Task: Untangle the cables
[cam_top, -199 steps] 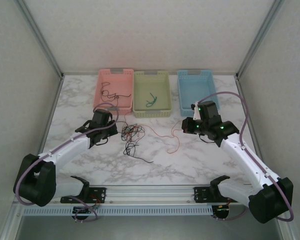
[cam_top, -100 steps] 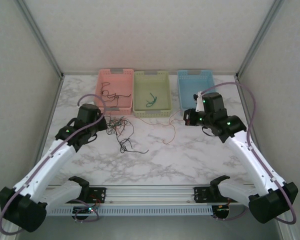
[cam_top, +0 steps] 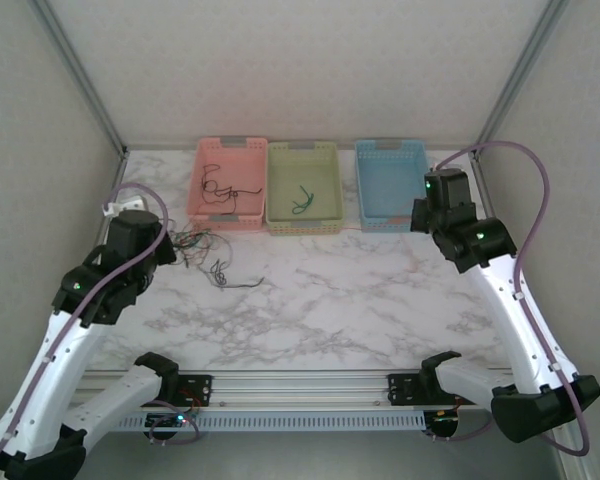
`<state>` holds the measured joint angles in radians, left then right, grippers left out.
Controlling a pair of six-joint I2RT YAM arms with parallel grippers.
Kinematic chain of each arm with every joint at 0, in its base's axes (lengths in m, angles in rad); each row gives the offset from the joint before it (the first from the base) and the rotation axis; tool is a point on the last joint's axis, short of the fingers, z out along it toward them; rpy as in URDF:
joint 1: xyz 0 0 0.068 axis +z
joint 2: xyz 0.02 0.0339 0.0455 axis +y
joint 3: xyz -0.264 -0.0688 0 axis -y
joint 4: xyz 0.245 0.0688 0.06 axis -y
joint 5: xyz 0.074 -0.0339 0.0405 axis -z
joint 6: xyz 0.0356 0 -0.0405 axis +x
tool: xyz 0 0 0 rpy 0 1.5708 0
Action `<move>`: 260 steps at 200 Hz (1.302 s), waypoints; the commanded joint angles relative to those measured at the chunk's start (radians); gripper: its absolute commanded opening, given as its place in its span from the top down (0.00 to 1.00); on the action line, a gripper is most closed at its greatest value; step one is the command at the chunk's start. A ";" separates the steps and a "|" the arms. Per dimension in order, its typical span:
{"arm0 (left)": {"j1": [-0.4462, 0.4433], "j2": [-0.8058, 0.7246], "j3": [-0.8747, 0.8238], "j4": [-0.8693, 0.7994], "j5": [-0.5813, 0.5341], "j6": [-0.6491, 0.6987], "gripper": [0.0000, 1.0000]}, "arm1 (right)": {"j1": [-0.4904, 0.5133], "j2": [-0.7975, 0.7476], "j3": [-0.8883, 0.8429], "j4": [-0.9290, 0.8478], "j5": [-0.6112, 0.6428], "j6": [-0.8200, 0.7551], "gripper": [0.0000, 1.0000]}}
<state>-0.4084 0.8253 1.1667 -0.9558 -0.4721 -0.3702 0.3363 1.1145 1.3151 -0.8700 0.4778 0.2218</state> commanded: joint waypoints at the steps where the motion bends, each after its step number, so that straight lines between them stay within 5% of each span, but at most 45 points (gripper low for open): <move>1: 0.010 -0.010 0.054 -0.104 -0.143 0.070 1.00 | -0.045 -0.001 0.034 -0.038 0.228 -0.039 1.00; 24: 0.014 -0.022 0.071 -0.121 -0.169 0.089 1.00 | -0.088 -0.004 0.032 -0.023 0.204 -0.032 1.00; 73: 0.014 -0.025 0.021 -0.047 0.033 0.062 1.00 | -0.093 -0.054 0.001 0.081 -0.227 0.012 1.00; 121: 0.014 -0.014 -0.067 0.030 0.197 0.029 1.00 | -0.092 -0.074 0.075 0.117 -0.372 0.041 1.00; 205: 0.014 -0.006 -0.165 0.096 0.348 0.006 1.00 | -0.093 0.155 0.429 0.227 -0.478 0.088 1.00; 260: 0.014 -0.020 -0.186 0.111 0.417 0.009 1.00 | -0.093 0.378 0.699 0.285 -0.329 0.037 1.00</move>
<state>-0.4019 0.8196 0.9901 -0.8764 -0.1043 -0.3447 0.2455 1.4158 1.8999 -0.6350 0.0544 0.2874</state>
